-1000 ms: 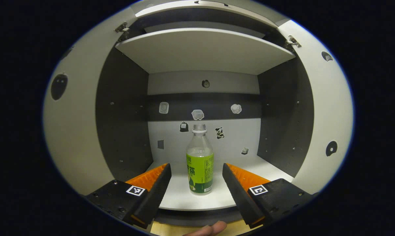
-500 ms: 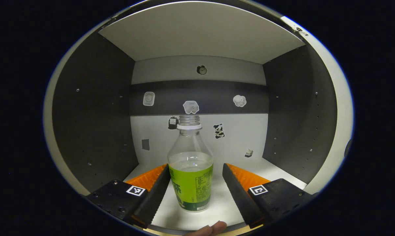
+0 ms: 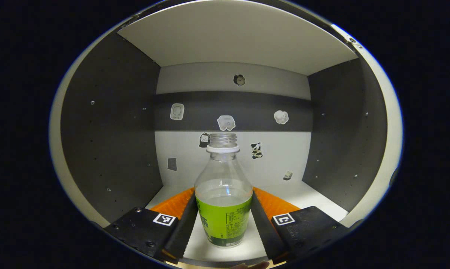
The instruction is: Grasp the bottle in the cabinet with the left hand and place it on the coaster, then close the right door with the right hand and the left door with the left hand.
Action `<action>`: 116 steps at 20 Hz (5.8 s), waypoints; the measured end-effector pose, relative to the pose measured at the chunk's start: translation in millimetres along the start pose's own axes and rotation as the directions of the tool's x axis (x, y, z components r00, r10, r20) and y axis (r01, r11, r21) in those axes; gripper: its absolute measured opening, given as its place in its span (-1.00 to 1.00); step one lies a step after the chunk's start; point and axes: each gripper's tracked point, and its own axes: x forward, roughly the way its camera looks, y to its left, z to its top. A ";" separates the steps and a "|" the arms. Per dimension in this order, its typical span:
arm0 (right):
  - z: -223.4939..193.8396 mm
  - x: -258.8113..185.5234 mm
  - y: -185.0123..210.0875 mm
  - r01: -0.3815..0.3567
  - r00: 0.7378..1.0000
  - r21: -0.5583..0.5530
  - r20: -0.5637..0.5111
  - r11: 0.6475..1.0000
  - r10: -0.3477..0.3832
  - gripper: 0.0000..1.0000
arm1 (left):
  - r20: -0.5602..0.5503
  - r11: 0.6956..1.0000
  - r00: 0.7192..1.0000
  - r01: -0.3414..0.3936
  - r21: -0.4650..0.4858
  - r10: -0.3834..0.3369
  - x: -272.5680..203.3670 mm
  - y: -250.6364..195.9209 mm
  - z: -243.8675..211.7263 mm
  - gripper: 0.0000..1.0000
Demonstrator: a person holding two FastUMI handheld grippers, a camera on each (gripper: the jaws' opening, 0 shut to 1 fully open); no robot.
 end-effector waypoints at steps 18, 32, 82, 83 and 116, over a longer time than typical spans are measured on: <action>25.1 -87.7 -30.7 -0.093 0.993 0.030 0.076 0.995 0.090 0.92 | 0.062 0.998 0.996 -0.056 -0.037 0.058 -268.4 3.9 35.4 0.58; -28.3 -95.4 -36.7 -0.093 0.996 -0.046 -0.018 0.995 0.092 0.93 | 0.092 0.996 0.993 -0.073 -0.053 0.077 -318.5 -26.4 -117.2 0.55; -42.8 -21.4 -79.3 -0.011 1.000 0.050 -0.029 0.999 0.013 0.94 | -0.009 0.957 0.957 0.290 0.010 -0.290 -343.9 -114.0 -150.4 0.96; -39.9 -17.1 -87.3 0.005 1.000 0.059 -0.026 0.998 -0.004 0.93 | 0.014 0.960 0.960 0.280 0.003 -0.280 -344.7 -109.3 -128.9 0.96; -17.6 191.3 -172.3 -0.058 0.995 -0.031 -0.087 0.998 0.055 0.97 | 0.057 0.997 0.997 -0.051 0.060 0.048 -398.1 83.8 23.9 0.92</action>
